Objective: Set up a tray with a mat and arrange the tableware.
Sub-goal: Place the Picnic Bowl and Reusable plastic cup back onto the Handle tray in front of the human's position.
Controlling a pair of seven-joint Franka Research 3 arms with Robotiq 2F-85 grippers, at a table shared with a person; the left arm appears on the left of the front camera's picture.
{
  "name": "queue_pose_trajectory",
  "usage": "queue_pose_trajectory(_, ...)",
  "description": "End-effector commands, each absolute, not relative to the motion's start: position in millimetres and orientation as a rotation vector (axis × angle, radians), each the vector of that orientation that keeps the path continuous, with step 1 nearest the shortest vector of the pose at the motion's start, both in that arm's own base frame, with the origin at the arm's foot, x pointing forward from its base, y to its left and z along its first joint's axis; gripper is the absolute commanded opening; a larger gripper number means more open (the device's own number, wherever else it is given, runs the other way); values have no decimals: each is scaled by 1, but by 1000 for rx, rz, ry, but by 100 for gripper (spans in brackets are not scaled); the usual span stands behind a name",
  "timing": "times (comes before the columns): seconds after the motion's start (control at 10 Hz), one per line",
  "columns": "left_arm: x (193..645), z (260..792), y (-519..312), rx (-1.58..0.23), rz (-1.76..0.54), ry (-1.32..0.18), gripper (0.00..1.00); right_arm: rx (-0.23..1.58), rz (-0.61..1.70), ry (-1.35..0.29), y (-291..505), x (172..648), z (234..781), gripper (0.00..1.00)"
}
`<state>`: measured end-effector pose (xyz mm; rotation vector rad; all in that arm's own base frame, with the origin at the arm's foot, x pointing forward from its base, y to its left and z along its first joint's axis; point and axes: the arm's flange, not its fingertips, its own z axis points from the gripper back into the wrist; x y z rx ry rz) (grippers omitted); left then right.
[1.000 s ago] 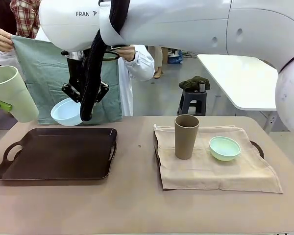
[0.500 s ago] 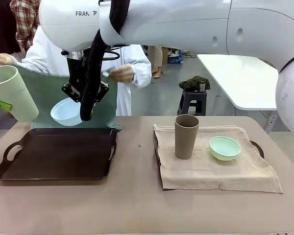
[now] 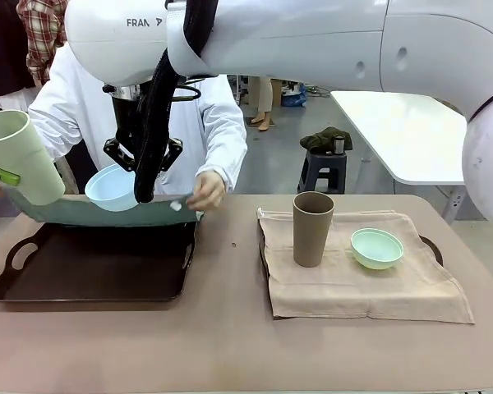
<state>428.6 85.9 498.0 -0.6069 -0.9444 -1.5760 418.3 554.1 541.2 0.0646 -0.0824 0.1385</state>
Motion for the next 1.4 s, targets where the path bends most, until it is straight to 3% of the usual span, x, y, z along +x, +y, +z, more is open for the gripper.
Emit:
queue_pose_trajectory(0.0,430,500,86,-603,-1591,-950,0,73,149,-80,558,422,546,0)
queue_pose_trajectory(1.3,430,500,86,-603,-1591,-950,0,73,149,-80,558,422,546,0)
